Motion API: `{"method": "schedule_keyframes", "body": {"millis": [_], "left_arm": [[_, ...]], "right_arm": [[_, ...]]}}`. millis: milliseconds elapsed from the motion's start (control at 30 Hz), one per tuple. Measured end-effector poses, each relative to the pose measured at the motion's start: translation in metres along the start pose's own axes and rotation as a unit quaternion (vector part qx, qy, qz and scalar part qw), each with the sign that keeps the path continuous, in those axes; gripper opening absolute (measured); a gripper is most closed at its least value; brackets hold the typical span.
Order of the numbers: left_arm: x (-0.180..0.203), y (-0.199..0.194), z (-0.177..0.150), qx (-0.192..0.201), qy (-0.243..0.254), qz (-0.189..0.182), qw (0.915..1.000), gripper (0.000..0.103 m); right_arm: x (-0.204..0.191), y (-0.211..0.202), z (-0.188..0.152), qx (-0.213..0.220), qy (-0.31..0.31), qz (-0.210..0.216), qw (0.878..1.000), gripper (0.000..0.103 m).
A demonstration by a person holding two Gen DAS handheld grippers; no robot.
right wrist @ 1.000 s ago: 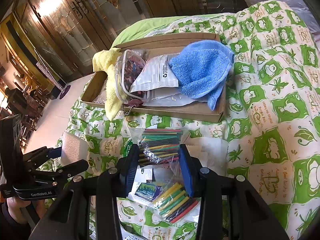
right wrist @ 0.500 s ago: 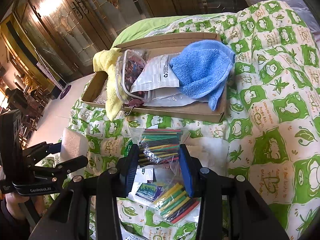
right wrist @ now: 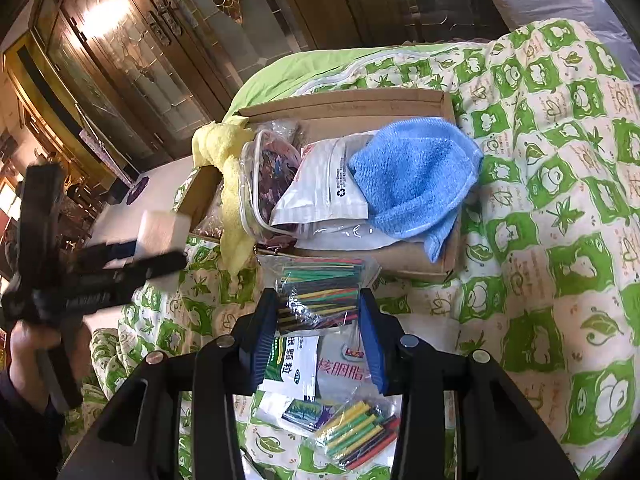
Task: Organize soft objects
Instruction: 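Carry the sponge into the tray and open the left gripper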
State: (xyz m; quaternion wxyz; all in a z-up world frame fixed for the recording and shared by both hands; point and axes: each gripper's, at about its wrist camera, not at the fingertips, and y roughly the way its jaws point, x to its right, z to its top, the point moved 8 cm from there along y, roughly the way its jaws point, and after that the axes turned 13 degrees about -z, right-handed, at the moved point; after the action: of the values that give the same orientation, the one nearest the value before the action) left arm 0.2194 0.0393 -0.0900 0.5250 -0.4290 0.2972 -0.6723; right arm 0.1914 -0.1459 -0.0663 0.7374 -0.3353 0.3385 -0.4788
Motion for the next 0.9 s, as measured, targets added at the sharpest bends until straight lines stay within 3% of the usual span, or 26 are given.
{"method": "schedule_keyframes", "body": {"millis": [133,500,733,900], "left_arm": [[-0.006,0.016,0.016,-0.011,0.007,0.007,0.9999,0.077],[-0.019,0.049,0.042,-0.026,0.003,0.008,0.9996,0.077],[-0.021,0.058,0.047,-0.027,0.01,0.013,0.9995,0.077],[-0.022,0.058,0.051,-0.026,0.01,0.014,0.9995,0.078]], "right_arm": [[0.002,0.003,0.01,-0.003,0.001,0.005,1.0,0.04],[0.002,0.016,0.09,0.049,-0.02,-0.017,0.998,0.04],[0.001,0.06,0.123,0.039,-0.022,-0.029,0.999,0.04],[0.004,0.08,0.125,0.027,-0.02,-0.038,0.999,0.041]]}}
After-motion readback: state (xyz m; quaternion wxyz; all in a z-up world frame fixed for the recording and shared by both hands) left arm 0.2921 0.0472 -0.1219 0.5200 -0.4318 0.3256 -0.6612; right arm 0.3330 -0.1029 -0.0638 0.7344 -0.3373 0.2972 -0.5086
